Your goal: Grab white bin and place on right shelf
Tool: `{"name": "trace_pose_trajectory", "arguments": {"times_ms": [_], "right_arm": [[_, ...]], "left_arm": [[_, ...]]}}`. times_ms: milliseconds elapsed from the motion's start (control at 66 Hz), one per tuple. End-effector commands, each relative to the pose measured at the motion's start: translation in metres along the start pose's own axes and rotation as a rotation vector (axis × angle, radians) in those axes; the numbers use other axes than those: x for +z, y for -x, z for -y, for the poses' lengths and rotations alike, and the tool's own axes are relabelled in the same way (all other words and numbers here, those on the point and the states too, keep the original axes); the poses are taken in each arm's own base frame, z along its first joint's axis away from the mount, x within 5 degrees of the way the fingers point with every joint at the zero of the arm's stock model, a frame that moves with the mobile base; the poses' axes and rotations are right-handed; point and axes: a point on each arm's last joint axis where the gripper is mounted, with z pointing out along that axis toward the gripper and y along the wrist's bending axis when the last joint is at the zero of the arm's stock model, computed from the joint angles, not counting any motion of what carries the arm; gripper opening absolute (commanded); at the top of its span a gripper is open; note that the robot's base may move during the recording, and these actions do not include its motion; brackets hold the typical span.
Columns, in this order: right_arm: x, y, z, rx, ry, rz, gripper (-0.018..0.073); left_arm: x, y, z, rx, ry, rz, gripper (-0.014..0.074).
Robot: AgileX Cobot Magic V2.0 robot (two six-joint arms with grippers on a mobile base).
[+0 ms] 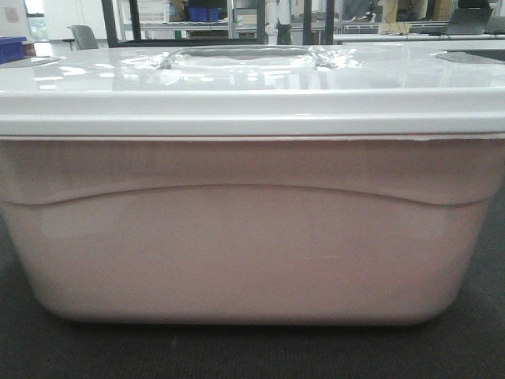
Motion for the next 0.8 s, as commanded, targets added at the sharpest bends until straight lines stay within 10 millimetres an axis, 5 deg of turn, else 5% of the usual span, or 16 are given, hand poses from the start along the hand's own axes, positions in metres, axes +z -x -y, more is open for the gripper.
{"name": "trace_pose_trajectory", "arguments": {"times_ms": [0, 788], "right_arm": [[-0.0019, 0.0093, 0.0000, -0.023, -0.001, 0.108, 0.0029], [-0.0019, 0.0093, 0.0000, -0.023, -0.001, 0.108, 0.0029]], "left_arm": [[-0.0011, 0.0093, -0.0003, -0.008, 0.000, 0.101, -0.0126], [-0.0011, 0.0093, -0.0003, -0.008, 0.000, 0.101, -0.0126]]}}
